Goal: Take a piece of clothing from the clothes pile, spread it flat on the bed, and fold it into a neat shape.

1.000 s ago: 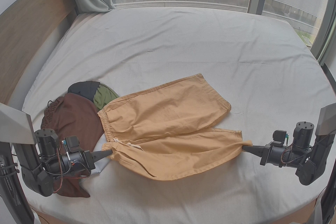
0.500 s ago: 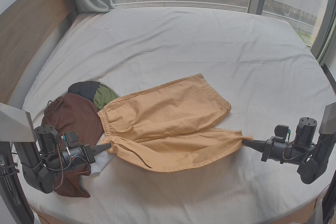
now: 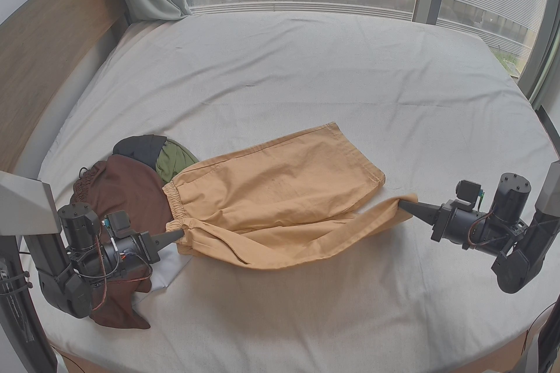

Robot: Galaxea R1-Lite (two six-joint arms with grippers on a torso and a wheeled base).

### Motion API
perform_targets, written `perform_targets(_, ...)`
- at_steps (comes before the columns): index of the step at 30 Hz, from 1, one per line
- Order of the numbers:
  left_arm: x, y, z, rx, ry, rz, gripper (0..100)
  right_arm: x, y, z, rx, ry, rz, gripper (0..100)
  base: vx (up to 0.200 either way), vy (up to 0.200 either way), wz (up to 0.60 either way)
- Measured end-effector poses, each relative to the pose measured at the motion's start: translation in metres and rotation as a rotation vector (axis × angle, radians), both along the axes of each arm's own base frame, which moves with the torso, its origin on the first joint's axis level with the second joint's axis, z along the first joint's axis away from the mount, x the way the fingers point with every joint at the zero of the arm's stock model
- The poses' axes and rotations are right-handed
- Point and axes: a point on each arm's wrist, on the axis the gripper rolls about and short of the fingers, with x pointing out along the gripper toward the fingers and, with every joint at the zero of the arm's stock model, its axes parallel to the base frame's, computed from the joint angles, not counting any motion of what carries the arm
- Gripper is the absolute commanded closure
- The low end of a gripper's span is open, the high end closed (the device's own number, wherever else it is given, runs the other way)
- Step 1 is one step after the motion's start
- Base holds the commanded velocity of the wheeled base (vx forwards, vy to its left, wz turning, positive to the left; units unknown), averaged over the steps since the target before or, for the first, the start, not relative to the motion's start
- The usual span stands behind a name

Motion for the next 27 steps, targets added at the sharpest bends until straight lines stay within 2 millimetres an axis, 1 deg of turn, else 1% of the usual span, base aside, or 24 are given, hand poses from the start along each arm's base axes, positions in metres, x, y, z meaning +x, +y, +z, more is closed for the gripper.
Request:
perform_targets(10,0.007,-0.001,0.004,-0.011,-0.016,0.036,100,0.025,0.005,0.023,0.052,-0.092,-0.006,100,0.0,0.0,0.0)
perform_targets(17,0.012,-0.001,0.006,-0.024,-0.019,0.08,100,0.042,0.005,0.031,0.061,-0.108,-0.018,100,0.0,0.0,0.0)
perform_targets(27,0.017,-0.001,0.008,-0.033,-0.032,0.093,100,0.064,0.007,0.038,0.064,-0.127,-0.022,100,0.0,0.0,0.0)
